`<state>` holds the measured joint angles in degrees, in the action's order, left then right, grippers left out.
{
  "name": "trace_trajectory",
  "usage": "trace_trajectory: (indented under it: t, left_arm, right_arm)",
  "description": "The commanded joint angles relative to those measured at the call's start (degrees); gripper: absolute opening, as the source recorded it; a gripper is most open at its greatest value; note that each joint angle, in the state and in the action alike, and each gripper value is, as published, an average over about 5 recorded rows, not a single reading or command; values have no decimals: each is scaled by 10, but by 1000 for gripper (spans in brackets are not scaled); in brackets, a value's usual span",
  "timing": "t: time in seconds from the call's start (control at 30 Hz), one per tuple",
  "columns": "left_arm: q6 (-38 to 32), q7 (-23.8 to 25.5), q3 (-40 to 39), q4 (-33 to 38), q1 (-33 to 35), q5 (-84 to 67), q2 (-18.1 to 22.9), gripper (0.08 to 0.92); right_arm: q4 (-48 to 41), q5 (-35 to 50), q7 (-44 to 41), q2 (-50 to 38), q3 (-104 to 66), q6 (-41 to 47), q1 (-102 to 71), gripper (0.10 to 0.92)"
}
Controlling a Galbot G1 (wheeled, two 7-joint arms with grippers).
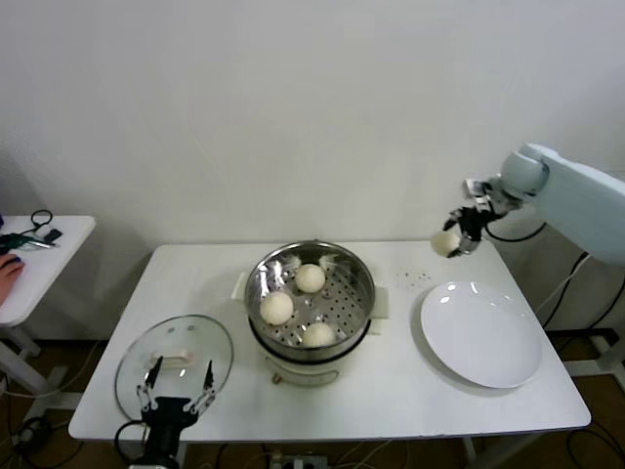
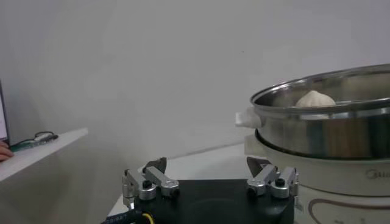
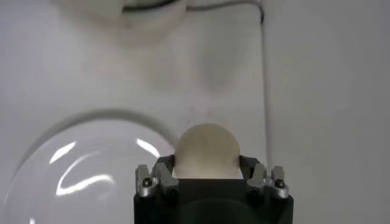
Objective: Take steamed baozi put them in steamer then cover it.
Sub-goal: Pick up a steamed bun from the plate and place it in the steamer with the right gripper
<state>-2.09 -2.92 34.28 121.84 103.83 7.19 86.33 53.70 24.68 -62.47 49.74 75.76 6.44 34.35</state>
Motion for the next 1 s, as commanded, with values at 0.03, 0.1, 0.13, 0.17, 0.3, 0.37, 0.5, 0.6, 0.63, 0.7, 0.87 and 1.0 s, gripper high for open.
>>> trace_trajectory:
  t: [0.03,0.1,0.13,0.17,0.3,0.37,0.5,0.6,0.63,0.7,0.87,1.0]
  left_arm:
    - [-2,0,-3,-3,2,-11,-1,823]
    - [-3,0,-4,-3,4,-12,-3,823]
    - [-3,0,-4,-3,5,-12,-4,823]
    - [-4,0,-3,-4,5,-12,-5,823]
    - [-6,-2,1,-7,9,-17,-9,823]
    - [-7,-2,2,-9,10,-20,-13,823]
    - [-9,-3,3,-12,6,-20,-17,823]
    - [-11,-6,2,-15,2,-16,-17,823]
    - [-11,-6,2,-17,2,-15,-17,823]
    - [-12,-6,2,-18,3,-15,-18,823]
    - [-15,-6,5,-21,5,-19,-20,823]
    - [-15,-6,7,-24,4,-21,-23,823]
  right_arm:
    - [93,235,45,81,171,65,167,702]
    - [115,262,58,95,193,75,181,704]
    - [126,272,64,101,205,78,187,704]
    - [136,280,71,105,216,80,192,704]
    - [174,313,106,119,244,95,199,704]
    - [190,327,127,126,250,104,198,704]
    - [212,344,159,151,267,115,193,705]
    - [223,358,175,171,273,123,185,708]
    - [225,361,178,177,275,125,181,709]
    - [227,365,183,186,279,128,174,709]
    - [225,364,188,196,284,132,151,705]
    - [211,353,189,202,288,133,132,706]
